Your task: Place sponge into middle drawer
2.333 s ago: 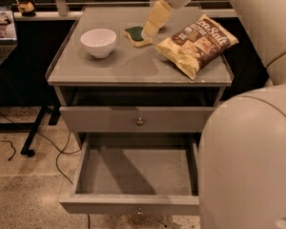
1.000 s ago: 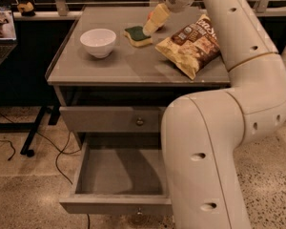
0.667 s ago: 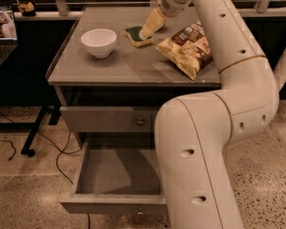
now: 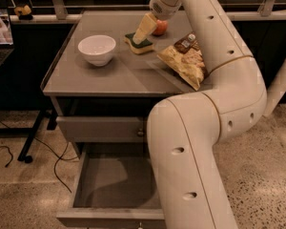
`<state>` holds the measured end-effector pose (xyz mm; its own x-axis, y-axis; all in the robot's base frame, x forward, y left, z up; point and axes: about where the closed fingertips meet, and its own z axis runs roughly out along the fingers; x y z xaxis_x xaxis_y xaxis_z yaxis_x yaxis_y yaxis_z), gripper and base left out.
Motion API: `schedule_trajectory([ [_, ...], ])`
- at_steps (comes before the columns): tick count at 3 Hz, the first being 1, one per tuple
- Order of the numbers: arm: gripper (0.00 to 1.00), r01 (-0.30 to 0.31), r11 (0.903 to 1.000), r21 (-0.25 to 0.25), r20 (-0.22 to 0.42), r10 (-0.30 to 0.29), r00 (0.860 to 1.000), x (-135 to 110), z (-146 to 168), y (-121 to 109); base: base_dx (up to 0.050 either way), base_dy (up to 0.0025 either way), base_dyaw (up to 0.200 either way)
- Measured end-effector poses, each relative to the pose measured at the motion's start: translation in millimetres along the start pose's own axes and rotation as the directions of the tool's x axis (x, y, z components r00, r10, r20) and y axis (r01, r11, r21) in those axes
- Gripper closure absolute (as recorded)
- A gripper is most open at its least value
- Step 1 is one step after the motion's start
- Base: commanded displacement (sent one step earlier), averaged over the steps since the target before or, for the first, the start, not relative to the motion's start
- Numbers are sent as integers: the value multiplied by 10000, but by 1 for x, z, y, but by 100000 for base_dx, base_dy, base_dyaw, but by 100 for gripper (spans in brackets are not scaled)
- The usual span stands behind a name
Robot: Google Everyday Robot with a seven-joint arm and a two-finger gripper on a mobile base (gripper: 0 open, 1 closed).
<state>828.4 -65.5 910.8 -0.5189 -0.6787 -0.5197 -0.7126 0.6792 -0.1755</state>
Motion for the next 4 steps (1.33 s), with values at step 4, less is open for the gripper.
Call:
schedule_trajectory([
  [4, 0, -1377, 9855, -997, -25, 1381, 9904, 13, 12, 15, 1249, 0, -11],
])
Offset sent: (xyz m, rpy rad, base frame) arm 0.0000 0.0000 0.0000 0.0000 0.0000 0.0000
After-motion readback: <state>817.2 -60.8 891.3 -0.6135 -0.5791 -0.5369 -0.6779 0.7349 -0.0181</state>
